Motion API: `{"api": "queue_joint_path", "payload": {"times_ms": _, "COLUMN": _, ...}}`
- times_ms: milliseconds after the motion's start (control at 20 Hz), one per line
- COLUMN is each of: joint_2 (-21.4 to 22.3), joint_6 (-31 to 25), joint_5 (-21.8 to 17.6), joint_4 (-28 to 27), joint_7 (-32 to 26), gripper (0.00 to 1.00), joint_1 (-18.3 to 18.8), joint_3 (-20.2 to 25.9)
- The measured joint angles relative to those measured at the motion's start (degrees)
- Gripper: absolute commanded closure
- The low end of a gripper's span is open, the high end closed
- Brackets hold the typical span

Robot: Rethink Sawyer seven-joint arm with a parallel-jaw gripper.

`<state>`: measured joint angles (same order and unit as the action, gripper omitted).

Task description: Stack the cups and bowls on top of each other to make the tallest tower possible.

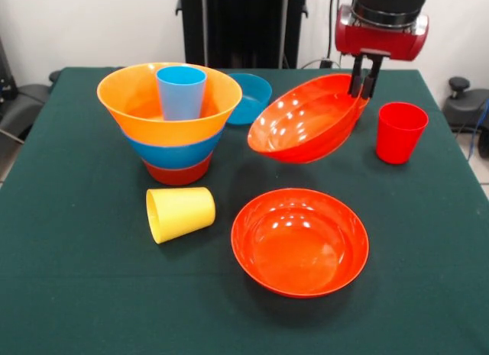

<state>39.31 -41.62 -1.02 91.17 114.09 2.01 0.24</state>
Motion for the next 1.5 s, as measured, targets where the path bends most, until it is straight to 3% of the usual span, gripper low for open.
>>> {"api": "queue_joint_path", "payload": {"times_ms": 450, "joint_2": 4.8, "joint_6": -6.6, "joint_5": 0.1, "joint_4": 0.1, "joint_7": 0.0, "gripper": 1.0, "joint_1": -0.4, "joint_3": -0.2}}
{"api": "queue_joint_path", "payload": {"times_ms": 1500, "joint_2": 16.4, "joint_6": -15.4, "joint_5": 0.3, "joint_4": 0.2, "joint_7": 0.0, "gripper": 1.0, "joint_1": 0.6, "joint_3": -0.1}}
